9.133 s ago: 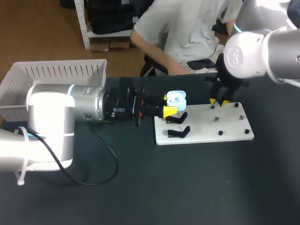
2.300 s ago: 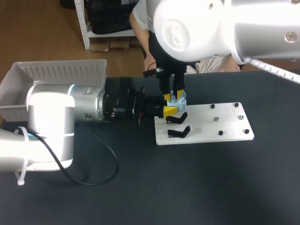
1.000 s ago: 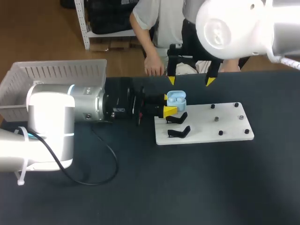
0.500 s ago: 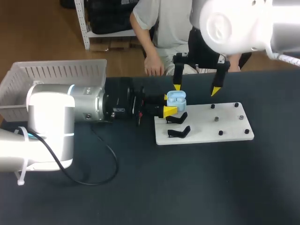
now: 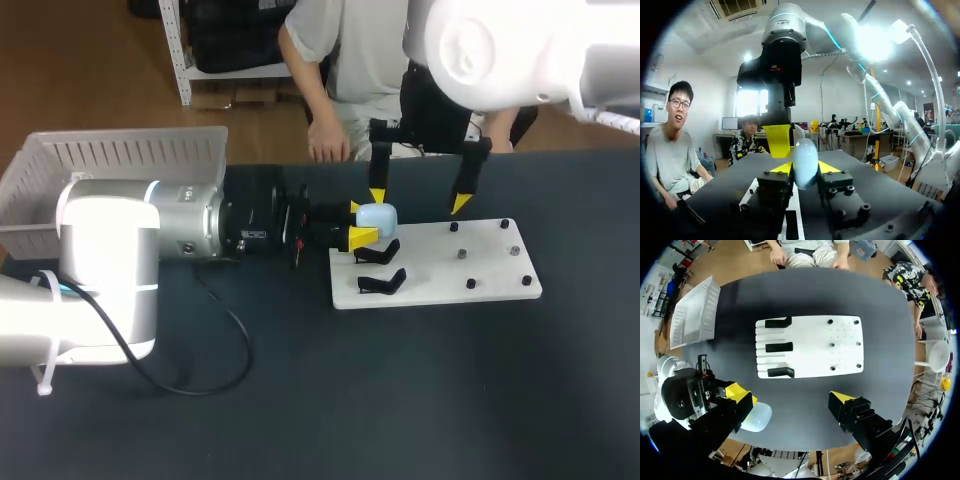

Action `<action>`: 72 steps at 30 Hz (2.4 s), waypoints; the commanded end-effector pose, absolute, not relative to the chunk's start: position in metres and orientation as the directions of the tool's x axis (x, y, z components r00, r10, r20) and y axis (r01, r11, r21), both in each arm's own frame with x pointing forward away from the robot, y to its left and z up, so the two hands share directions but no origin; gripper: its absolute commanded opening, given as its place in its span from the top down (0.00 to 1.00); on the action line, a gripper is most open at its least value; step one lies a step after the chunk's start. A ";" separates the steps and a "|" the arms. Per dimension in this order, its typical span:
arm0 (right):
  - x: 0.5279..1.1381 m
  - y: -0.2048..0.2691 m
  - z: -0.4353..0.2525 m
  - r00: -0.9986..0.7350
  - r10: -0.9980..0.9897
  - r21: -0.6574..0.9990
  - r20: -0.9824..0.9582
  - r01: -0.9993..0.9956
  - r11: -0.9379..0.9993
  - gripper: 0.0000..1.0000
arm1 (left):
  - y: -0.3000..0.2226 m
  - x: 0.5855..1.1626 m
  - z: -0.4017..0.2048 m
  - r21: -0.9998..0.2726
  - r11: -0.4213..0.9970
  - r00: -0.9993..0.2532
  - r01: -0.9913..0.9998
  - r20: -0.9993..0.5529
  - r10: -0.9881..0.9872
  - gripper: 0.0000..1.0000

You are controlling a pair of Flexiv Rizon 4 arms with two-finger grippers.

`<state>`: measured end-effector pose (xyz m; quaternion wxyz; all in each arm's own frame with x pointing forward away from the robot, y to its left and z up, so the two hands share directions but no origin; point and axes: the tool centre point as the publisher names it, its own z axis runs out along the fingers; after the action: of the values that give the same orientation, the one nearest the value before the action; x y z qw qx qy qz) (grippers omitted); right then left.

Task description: Pick up each earbud case from the left stands, insert the matching earbuds, close the lid, and place the case in the box.

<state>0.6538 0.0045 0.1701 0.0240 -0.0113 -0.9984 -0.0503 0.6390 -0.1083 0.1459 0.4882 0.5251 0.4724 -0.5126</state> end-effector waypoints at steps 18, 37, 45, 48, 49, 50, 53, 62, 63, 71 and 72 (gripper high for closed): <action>0.657 -0.053 0.216 -0.940 0.228 0.176 -0.254 0.187 0.966 0.00 | -0.064 0.651 0.160 0.087 -0.037 0.090 0.995 -0.994 0.058 1.00; 0.657 -0.053 0.216 -0.940 0.228 0.176 -0.254 0.187 0.966 0.00 | 0.145 0.748 0.176 0.125 0.401 -0.069 0.908 -0.897 0.437 1.00; 0.657 -0.053 0.216 -0.940 0.228 0.176 -0.254 0.187 0.966 0.00 | 0.204 0.793 0.160 0.100 0.593 -0.216 0.799 -0.872 0.439 1.00; 0.657 -0.053 0.216 -0.940 0.228 0.176 -0.254 0.187 0.966 0.00 | 0.218 0.804 0.159 0.108 0.630 -0.246 0.769 -0.859 0.448 1.00; 0.657 -0.053 0.216 -0.940 0.228 0.176 -0.254 0.187 0.966 0.00 | 0.221 0.806 0.158 0.107 0.638 -0.255 0.762 -0.857 0.448 1.00; 0.657 -0.053 0.216 -0.940 0.228 0.176 -0.254 0.187 0.966 0.00 | 0.227 0.810 0.158 0.109 0.651 -0.266 0.751 -0.852 0.451 1.00; 0.657 -0.053 0.216 -0.940 0.228 0.176 -0.254 0.187 0.966 0.00 | 0.229 0.810 0.160 0.121 0.660 -0.271 0.741 -0.846 0.459 0.68; 0.657 -0.053 0.216 -0.940 0.228 0.176 -0.254 0.187 0.966 0.00 | 0.214 0.789 0.177 0.159 0.661 -0.222 0.734 -0.862 0.455 0.00; 0.657 -0.053 0.216 -0.940 0.228 0.176 -0.254 0.187 0.966 0.00 | 0.211 0.786 0.182 0.168 0.660 -0.209 0.732 -0.867 0.453 0.00; 0.657 -0.053 0.216 -0.940 0.228 0.176 -0.254 0.187 0.966 0.00 | 0.205 0.778 0.193 0.181 0.659 -0.173 0.730 -0.884 0.434 0.00; 0.657 -0.053 0.216 -0.940 0.228 0.176 -0.254 0.187 0.966 0.00 | 0.205 0.778 0.193 0.181 0.659 -0.173 0.730 -0.884 0.434 0.00</action>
<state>0.6590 -0.0527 0.2166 -0.1344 -0.1045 -0.9826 -0.0749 0.7838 0.2048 0.1956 0.4905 0.3958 0.7626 -0.1458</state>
